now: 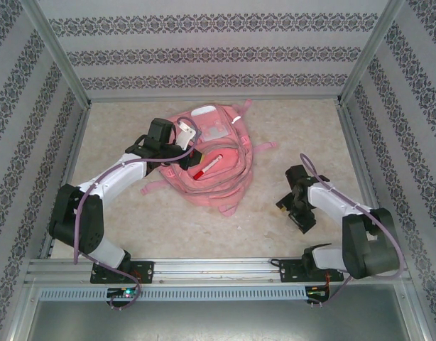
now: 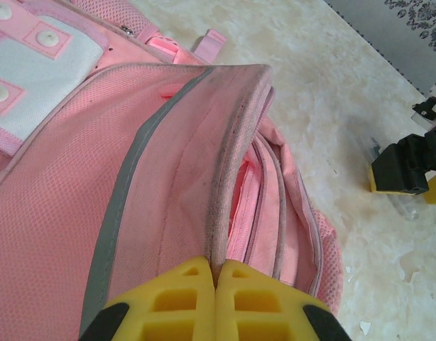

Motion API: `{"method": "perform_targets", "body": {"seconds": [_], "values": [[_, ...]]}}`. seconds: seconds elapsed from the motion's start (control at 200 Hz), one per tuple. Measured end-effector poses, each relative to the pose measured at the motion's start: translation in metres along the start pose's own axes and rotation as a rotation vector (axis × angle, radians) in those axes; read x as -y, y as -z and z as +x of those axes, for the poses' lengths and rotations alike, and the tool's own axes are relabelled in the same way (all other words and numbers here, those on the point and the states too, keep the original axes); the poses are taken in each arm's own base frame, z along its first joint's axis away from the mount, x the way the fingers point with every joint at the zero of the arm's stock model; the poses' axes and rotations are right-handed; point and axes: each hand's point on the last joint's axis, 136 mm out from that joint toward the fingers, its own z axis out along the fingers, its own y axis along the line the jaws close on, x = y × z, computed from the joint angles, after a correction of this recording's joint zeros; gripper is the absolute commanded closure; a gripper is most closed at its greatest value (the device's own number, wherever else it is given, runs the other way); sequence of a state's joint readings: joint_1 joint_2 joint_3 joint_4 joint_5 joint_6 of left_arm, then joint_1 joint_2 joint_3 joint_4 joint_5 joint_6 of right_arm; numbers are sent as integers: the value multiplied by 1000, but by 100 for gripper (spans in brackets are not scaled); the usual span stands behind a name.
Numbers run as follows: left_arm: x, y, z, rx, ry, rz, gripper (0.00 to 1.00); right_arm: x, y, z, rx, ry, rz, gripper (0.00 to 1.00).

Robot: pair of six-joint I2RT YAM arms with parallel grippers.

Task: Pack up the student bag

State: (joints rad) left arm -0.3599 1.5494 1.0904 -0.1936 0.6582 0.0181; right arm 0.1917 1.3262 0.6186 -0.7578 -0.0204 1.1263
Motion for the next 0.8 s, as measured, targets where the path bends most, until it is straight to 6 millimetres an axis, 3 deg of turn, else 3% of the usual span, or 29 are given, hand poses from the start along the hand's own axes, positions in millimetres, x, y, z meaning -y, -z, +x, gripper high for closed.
{"method": "perform_targets", "body": {"seconds": [0.09,0.15,0.36,0.495,0.625,0.799], "values": [[0,0,0,-1,0,0,100,-1,0,0,2,14,-5,52],[0,0,0,-1,-1,0,100,-1,1,-1,11,21,-19,61],[0,0,0,-1,-3,0,100,-21,16,-4,48,64,-152,61],[0,0,0,0,-2,0,100,-38,31,7,34,95,-231,60],[1,0,0,0,6,4,100,-77,59,34,6,146,-360,57],[2,0,0,0,26,14,100,-162,113,66,-45,156,-595,55]]}}
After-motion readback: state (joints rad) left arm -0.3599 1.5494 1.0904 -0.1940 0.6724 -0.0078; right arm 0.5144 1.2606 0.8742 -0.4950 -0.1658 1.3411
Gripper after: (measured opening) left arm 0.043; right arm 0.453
